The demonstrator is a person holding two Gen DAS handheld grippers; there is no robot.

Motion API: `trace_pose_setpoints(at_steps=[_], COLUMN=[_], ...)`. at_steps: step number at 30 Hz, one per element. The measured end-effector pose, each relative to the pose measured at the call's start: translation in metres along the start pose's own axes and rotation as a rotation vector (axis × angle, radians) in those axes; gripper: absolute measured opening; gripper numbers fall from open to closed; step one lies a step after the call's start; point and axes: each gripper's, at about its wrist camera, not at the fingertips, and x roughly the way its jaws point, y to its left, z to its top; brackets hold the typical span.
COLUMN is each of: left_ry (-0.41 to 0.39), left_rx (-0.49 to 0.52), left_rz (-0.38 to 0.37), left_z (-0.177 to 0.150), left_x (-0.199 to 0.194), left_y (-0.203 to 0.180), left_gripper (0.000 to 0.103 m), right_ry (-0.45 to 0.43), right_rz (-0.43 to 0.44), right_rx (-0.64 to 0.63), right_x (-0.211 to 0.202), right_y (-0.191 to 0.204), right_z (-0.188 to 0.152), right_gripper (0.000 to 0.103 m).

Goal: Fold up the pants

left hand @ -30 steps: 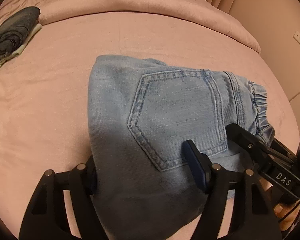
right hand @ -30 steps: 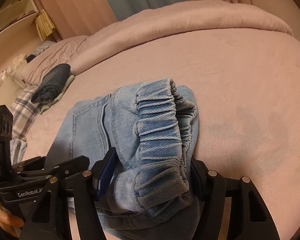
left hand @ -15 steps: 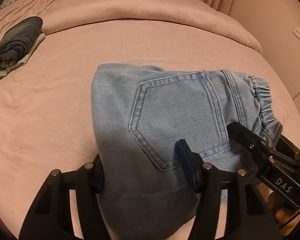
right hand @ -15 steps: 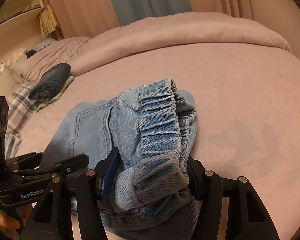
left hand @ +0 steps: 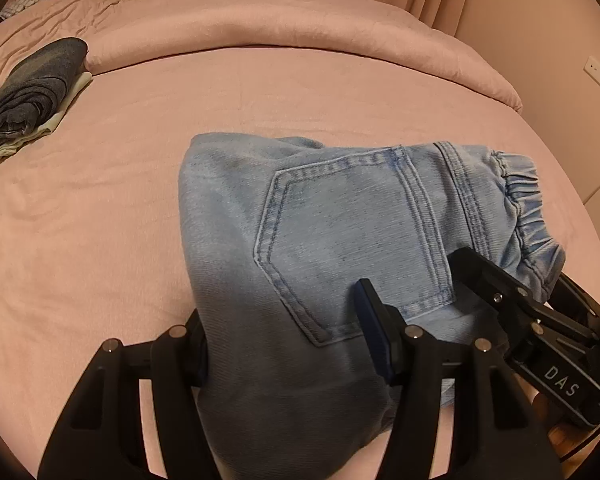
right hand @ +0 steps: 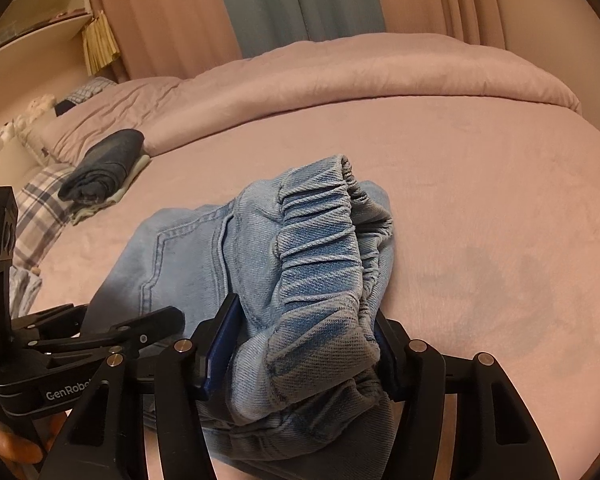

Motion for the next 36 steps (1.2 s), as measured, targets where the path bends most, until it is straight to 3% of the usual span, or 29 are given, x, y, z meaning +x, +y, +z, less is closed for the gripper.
trace_pose_setpoints(at_steps=[29,31,33,36], left_ry=[-0.069,-0.076,-0.087,-0.097], left_rx=[-0.048,-0.059,-0.065,-0.073], left_rz=[-0.091,-0.097,-0.105,-0.108], left_z=[-0.002,-0.001,0.0,0.001], left_x=[-0.018,-0.02,-0.023,-0.025], left_y=[0.001,0.002,0.005,0.008], left_gripper=[0.051,0.045,0.044,0.044], right_ry=[-0.048,-0.054,-0.066,-0.064], right_rz=[-0.017,-0.017,-0.016,-0.006], right_rx=[-0.022,-0.031,-0.037,-0.045], right_x=[-0.014,-0.015,-0.018,-0.017], right_y=[0.021,0.023,0.025,0.026], right_z=[0.005,0.006,0.007,0.01], right_gripper=[0.062,0.062,0.056,0.055])
